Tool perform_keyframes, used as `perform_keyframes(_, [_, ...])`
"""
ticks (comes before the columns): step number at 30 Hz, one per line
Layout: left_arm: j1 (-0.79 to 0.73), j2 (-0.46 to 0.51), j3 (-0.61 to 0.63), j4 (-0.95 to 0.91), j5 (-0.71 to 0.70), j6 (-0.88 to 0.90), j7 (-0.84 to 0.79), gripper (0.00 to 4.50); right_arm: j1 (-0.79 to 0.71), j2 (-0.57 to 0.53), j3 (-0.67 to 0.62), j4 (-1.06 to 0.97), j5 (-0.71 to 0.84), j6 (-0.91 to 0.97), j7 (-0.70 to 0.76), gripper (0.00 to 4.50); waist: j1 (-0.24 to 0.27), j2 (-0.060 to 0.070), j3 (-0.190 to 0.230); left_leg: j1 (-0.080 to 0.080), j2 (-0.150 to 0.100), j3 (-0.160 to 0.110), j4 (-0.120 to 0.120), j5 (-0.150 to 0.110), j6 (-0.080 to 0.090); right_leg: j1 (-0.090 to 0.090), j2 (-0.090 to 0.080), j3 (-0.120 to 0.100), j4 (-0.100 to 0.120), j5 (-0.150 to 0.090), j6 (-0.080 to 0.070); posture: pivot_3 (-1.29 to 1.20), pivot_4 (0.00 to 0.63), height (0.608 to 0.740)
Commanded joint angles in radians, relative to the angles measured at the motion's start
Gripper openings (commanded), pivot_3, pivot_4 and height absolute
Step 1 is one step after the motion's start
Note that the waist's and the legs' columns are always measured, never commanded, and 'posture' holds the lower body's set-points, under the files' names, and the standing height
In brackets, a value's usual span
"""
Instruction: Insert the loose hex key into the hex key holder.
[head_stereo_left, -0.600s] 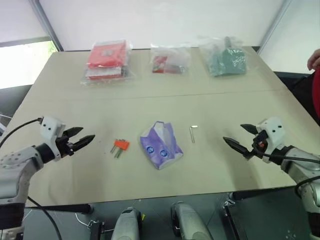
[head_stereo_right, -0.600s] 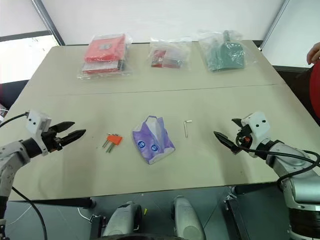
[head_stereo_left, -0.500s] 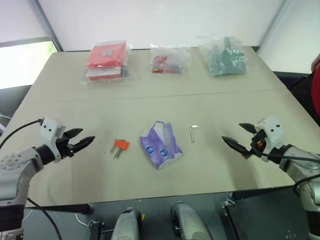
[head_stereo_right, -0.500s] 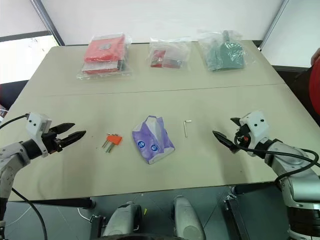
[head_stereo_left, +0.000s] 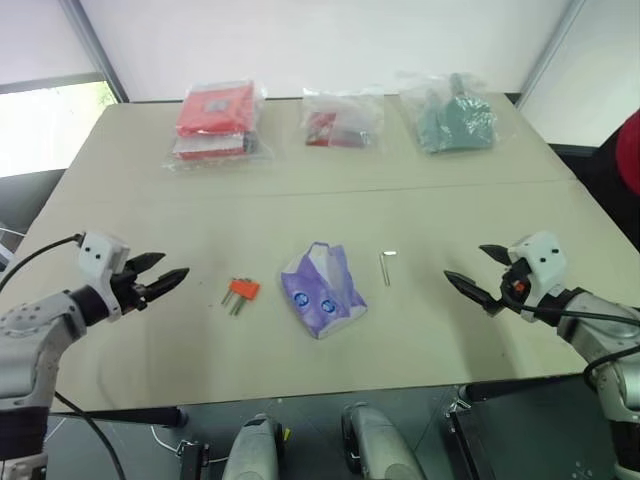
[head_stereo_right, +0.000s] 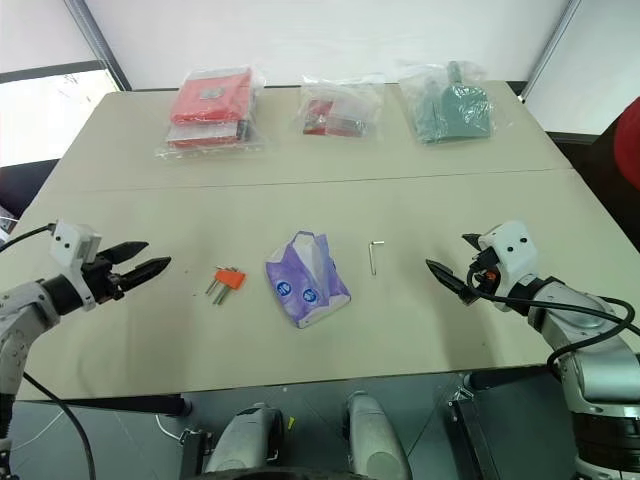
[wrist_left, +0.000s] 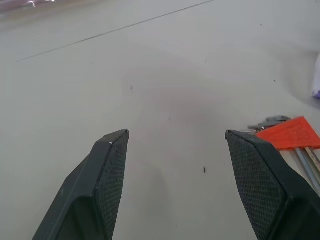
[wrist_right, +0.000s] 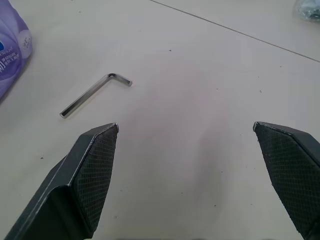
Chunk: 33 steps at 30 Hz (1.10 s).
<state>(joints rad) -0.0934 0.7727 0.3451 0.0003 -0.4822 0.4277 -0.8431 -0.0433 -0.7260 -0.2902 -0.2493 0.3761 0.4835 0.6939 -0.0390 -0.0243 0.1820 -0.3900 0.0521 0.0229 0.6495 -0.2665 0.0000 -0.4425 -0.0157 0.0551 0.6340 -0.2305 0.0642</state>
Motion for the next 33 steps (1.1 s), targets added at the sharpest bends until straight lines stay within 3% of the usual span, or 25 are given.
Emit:
perform_keyframes(1, [-0.010,0.002,0.036,0.003,-0.017,-0.007,-0.004,3.21,-0.019,-0.014,-0.019,-0.022,0.002,-0.012,-0.001,4.50,-0.001,0.000,0.000,0.000,0.000,0.000,0.000,0.000,0.000,0.000,0.000,0.000,0.000,0.000,0.000,0.00,0.150,0.740])
perform_keyframes(14, [-0.037,0.017,0.003,0.028,-0.003,-0.031,-0.037,3.21,-0.037,-0.034,0.004,-0.030,-0.029,-0.049,0.021,4.50,0.000,0.000,0.000,0.000,0.000,0.000,0.000,0.000,0.000,0.000,0.000,0.000,0.000,0.000,0.000,0.00,0.150,0.740])
perform_keyframes(20, [-0.045,0.113,-0.059,-0.100,-0.074,0.069,-0.216,3.21,-0.005,-0.149,0.132,-0.156,-0.093,-0.197,0.197,4.50,-0.001,0.000,0.000,0.000,0.000,0.000,0.000,0.000,0.000,0.000,0.000,0.000,0.000,0.000,0.000,0.00,0.150,0.740])
perform_keyframes(24, [-0.079,0.136,-0.111,-0.144,-0.073,0.104,-0.243,3.21,0.028,-0.216,0.255,-0.213,-0.216,-0.381,0.288,4.50,0.000,0.000,0.000,0.000,0.000,0.000,0.000,0.000,0.000,0.000,0.000,0.000,0.000,0.000,0.000,0.00,0.150,0.740])
perform_keyframes(33, [-0.076,0.104,-0.181,-0.289,-0.100,0.150,-0.233,3.21,-0.067,-0.137,0.420,-0.090,-0.341,-0.555,0.284,4.50,-0.002,-0.001,0.000,0.000,0.000,0.000,0.003,0.000,0.000,0.001,0.000,0.000,0.001,0.000,0.000,0.00,0.150,0.740])
